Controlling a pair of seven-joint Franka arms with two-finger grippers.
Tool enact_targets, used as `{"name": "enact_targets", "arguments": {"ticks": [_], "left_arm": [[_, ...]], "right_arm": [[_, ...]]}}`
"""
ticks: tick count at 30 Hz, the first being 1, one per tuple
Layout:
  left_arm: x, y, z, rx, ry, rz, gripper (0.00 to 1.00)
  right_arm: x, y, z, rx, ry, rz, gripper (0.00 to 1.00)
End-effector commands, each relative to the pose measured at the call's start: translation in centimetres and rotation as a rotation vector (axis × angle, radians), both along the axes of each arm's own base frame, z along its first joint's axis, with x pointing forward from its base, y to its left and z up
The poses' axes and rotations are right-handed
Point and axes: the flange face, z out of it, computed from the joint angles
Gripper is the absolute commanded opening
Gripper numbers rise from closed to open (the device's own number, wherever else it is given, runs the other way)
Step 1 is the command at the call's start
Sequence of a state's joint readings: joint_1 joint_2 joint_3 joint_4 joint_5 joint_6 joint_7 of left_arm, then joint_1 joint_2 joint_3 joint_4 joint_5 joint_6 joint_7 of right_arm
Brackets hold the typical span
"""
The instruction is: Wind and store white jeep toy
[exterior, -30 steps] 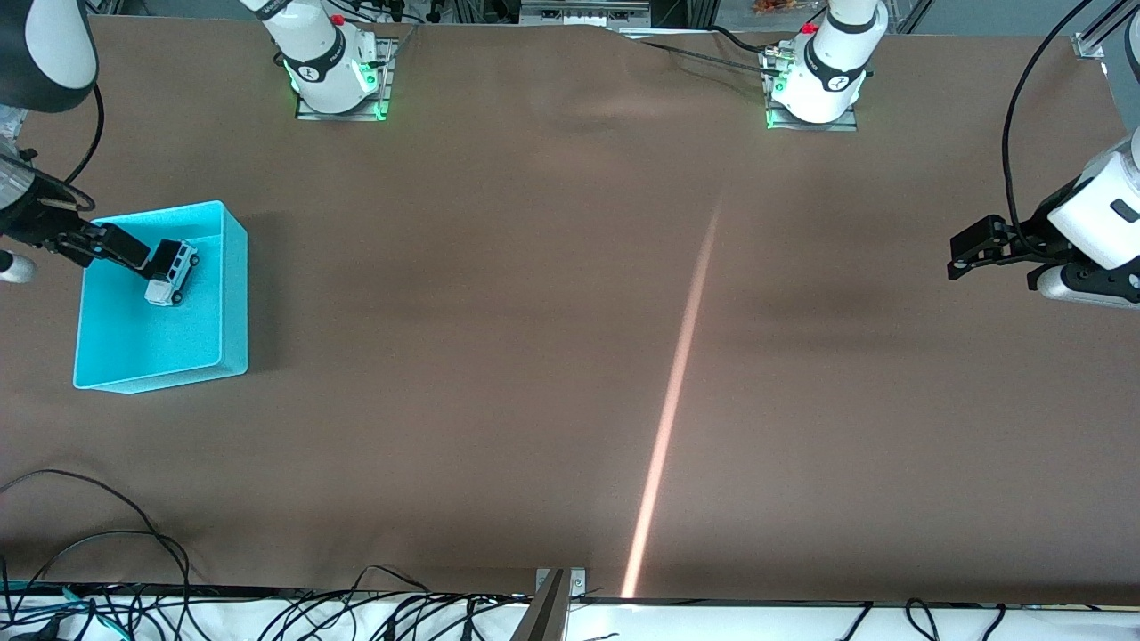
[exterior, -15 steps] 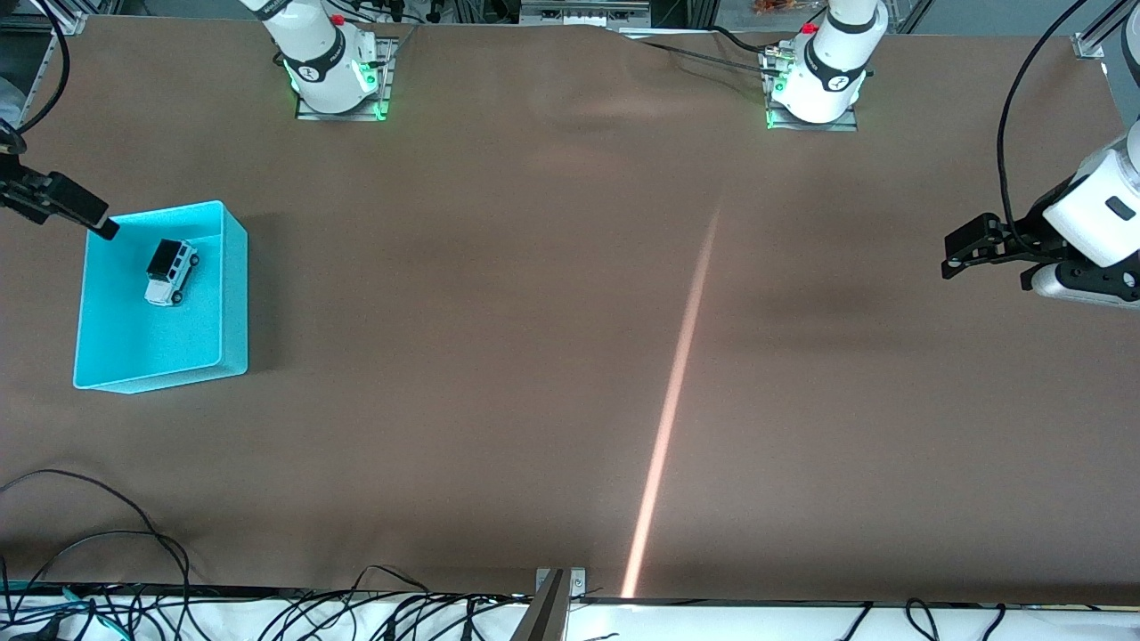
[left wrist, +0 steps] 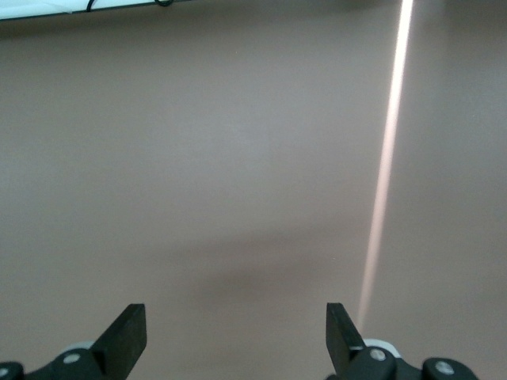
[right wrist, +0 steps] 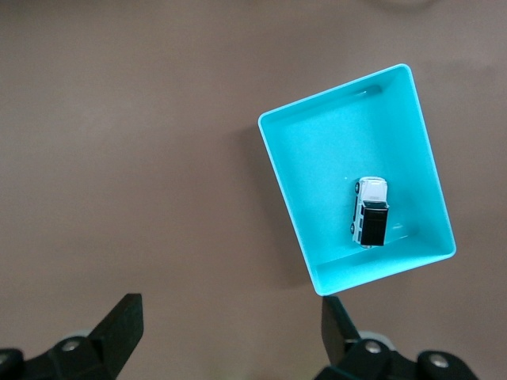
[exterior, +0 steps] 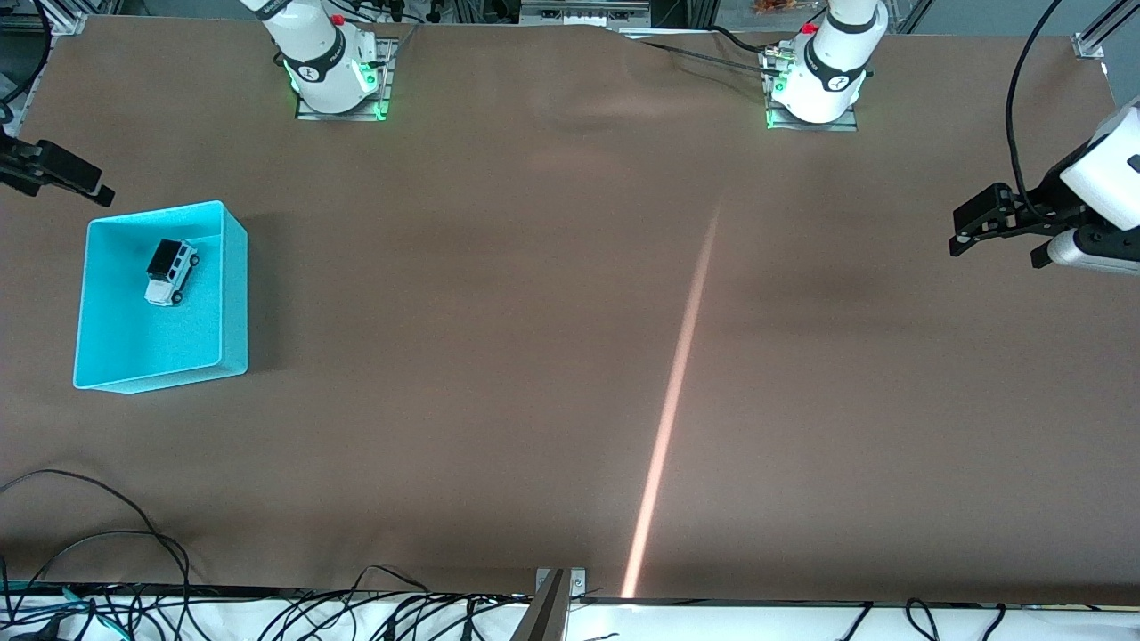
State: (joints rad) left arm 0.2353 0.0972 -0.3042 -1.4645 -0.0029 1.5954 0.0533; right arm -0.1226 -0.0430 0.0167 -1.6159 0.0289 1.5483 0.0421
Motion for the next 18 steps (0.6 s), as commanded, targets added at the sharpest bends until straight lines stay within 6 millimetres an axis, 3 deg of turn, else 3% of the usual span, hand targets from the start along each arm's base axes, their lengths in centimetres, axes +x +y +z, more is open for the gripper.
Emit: {"name": "enact_targets", "arguments": {"ticks": [1,9,18], "left_arm": [[-0.3,0.9,0.2,-0.007,0.000,0.007,1.00],[-0.3,0.9,0.1,0.000,0.002,0.007,1.00],[-0.2,2.6,0.0,-0.006,0.003,0.037,1.00]], "right_arm": [[0.3,-0.1,0.8,0.014,0.008,0.018,1.00],[0.2,0.2,1.0,0.014,0.007,0.022,1.00],[-0.1,0.3,0.8,0.018,0.027,0.066,1.00]]}}
